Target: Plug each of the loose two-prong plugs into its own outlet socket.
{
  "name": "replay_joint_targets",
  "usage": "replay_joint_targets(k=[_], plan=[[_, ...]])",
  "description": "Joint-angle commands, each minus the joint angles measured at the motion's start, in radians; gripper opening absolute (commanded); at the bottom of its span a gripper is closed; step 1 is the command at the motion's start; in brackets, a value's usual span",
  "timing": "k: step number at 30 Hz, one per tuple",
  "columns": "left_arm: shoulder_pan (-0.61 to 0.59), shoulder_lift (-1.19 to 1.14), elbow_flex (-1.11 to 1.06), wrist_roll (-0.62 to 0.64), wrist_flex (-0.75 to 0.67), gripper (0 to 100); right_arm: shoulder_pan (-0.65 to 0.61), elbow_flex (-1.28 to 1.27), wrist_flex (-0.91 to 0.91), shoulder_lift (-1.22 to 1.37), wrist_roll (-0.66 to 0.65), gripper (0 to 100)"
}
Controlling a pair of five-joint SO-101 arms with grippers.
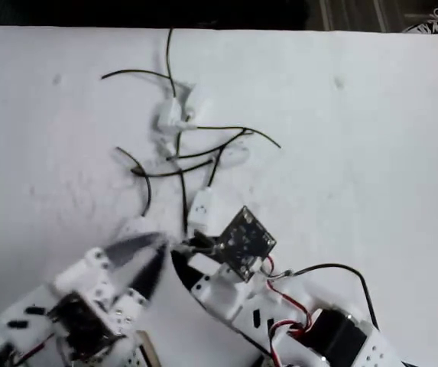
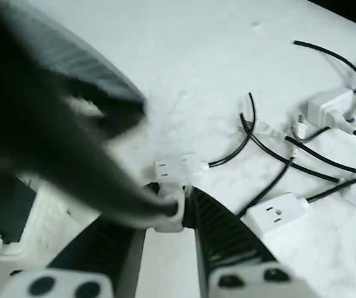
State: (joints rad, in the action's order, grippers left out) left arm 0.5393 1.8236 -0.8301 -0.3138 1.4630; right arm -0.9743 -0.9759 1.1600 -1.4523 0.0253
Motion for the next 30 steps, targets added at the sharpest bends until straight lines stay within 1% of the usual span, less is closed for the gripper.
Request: replay_joint_targets(k=[1, 3, 6, 11, 17, 20, 25, 30], plan=[[-0.309, 0.001, 0.1, -0.028, 0.048, 5, 0.019, 0.011, -0.03, 0.022, -0.011, 1.6], [-0.437, 0.001, 0.123, -0.037, 0.071, 5, 0.021, 0.011, -0.064, 0.084, -0.011, 1.6], [-0.558, 0.001, 0.13, -0.035, 0.117, 5, 0.025, 0.011, -0.147, 0.245, -0.003, 1.6], [-0.691, 0.001, 0.135, -0.035, 0.152, 5, 0.024, 0.011, -0.335, 0.519, -0.014, 1.6], [-0.84, 0.001, 0.135, -0.035, 0.144, 5, 0.019, 0.029, -0.555, 0.757, -0.103, 1.6], [-0.869, 0.001, 0.127, -0.035, 0.144, 5, 0.008, 0.103, -0.568, 0.888, -0.104, 1.6], [-0.871, 0.001, 0.126, -0.035, 0.149, 5, -0.002, 0.253, -0.57, 1.124, -0.104, 1.6], [-0.871, 0.001, 0.13, -0.035, 0.153, 5, -0.061, 0.333, -0.588, 1.244, -0.103, 1.6]])
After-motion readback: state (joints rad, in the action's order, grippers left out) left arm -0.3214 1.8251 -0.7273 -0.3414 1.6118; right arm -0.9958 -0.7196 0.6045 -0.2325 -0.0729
